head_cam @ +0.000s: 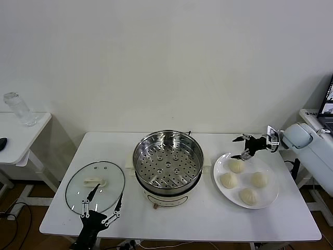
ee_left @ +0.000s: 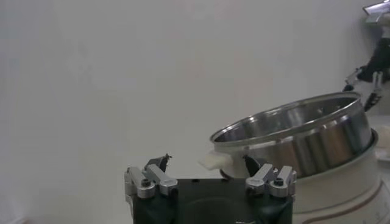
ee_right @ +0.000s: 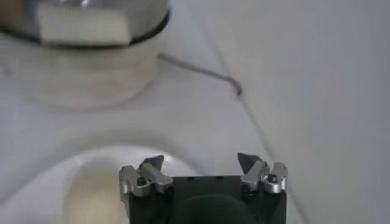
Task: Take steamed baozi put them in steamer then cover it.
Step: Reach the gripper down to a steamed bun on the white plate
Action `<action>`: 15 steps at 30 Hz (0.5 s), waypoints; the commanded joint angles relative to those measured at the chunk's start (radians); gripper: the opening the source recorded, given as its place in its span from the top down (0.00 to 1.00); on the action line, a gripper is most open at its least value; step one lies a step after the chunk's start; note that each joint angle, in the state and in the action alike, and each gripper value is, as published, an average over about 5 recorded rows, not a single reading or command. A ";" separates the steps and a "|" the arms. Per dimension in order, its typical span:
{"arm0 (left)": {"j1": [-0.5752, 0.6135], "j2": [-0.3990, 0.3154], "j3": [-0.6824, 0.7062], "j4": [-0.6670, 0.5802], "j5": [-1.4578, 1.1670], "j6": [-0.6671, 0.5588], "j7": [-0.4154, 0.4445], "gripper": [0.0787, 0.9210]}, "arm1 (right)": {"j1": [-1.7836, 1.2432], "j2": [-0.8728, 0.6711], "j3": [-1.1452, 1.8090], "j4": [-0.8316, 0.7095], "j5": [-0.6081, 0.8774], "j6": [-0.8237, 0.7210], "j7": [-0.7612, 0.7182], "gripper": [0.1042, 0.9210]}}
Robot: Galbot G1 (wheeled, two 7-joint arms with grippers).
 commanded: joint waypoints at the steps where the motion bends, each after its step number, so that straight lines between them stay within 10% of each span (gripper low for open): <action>1: 0.004 -0.001 -0.009 -0.002 -0.002 -0.001 0.000 0.12 | 0.136 0.050 -0.129 -0.125 -0.199 0.048 -0.156 0.12; 15: 0.021 -0.016 -0.012 0.001 -0.012 -0.004 -0.001 0.12 | 0.097 0.202 -0.098 -0.257 -0.348 0.115 -0.139 0.12</action>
